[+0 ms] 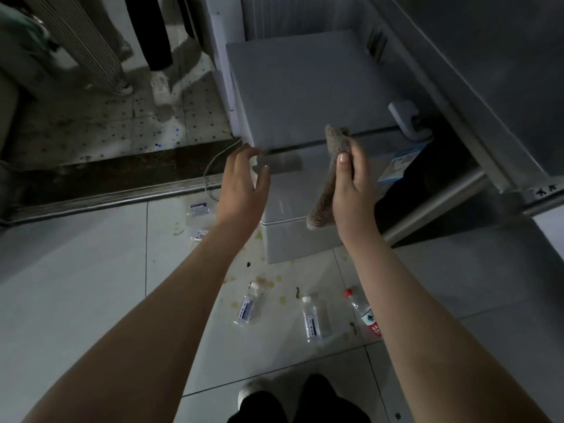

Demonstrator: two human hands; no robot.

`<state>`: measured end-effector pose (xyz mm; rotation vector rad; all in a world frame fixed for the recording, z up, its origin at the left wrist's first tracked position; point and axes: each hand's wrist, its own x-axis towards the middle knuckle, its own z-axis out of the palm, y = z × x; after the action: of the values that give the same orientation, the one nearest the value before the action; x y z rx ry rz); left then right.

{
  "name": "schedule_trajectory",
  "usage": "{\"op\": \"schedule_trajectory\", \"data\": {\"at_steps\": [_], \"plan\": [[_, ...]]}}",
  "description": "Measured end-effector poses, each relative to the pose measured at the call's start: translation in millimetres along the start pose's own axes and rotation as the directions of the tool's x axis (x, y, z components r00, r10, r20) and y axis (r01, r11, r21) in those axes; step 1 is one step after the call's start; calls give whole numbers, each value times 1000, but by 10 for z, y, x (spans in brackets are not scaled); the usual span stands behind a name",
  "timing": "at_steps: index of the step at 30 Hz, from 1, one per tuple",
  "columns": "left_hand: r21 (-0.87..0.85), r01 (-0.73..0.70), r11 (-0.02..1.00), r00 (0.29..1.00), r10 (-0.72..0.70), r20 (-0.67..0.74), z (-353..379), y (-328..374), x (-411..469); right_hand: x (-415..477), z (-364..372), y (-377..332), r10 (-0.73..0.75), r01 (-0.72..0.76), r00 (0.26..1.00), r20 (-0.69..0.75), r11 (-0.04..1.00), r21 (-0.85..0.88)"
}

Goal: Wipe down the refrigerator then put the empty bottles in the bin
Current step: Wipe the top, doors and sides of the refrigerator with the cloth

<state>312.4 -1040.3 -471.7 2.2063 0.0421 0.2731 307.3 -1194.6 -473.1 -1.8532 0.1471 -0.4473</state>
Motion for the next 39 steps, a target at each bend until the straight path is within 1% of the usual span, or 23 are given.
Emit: {"op": "schedule_trajectory", "data": {"at_steps": [4, 6, 8, 10, 12, 15, 18, 21, 24, 26, 29, 31, 34, 36, 39], "plan": [[25, 27, 999, 999, -26, -22, 122, -200, -136, -107, 97, 135, -62, 61, 998, -8, 998, -10], [17, 10, 1000, 999, -9, -41, 240, -333, -168, -108, 131, 245, -143, 141, 989, -33, 989, -42], [-15, -47, 999, 996, 45, -76, 397, -496, -159, -91, 164, 392, -242, 236, 968, -72, 969, -77], [-115, -75, 991, 991, 61, -119, 563, -664, -154, -79, 206, 579, -352, 340, 928, -122, 934, -111], [-174, -103, 979, 982, 72, -174, 726, -835, -154, -42, 269, 774, -488, 469, 859, -157, 872, -143], [-196, -193, 961, 958, 141, -249, 956, -1068, -178, 33, 387, 1055, -645, 623, 739, -194, 764, -169], [-208, -265, 941, 927, 189, -324, 1119, -1238, -164, 76, 530, 1269, -719, 696, 647, -255, 693, -187], [-202, -363, 910, 899, 285, -332, 1210, -1331, -118, 89, 617, 1392, -773, 760, 552, -313, 621, -192], [-277, -430, 859, 880, 331, -342, 1272, -1368, -65, 92, 672, 1472, -842, 829, 436, -319, 513, -221], [-361, -440, 822, 883, 324, -339, 1307, -1375, -39, 95, 717, 1504, -865, 848, 381, -326, 468, -251], [-476, -393, 787, 913, 271, -306, 1301, -1379, -5, 120, 810, 1489, -881, 848, 349, -320, 442, -291], [-495, -389, 777, 916, 270, -296, 1289, -1394, 3, 139, 903, 1458, -904, 844, 323, -280, 409, -347], [-514, -425, 745, 904, 316, -289, 1301, -1432, 28, 184, 1078, 1466, -942, 817, 266, -206, 334, -470], [-534, -453, 714, 891, 354, -283, 1330, -1455, 52, 190, 1172, 1535, -946, 777, 266, -185, 324, -539], [-587, -480, 652, 876, 393, -281, 1360, -1516, 99, 173, 1283, 1683, -940, 735, 272, -204, 340, -587]]}}
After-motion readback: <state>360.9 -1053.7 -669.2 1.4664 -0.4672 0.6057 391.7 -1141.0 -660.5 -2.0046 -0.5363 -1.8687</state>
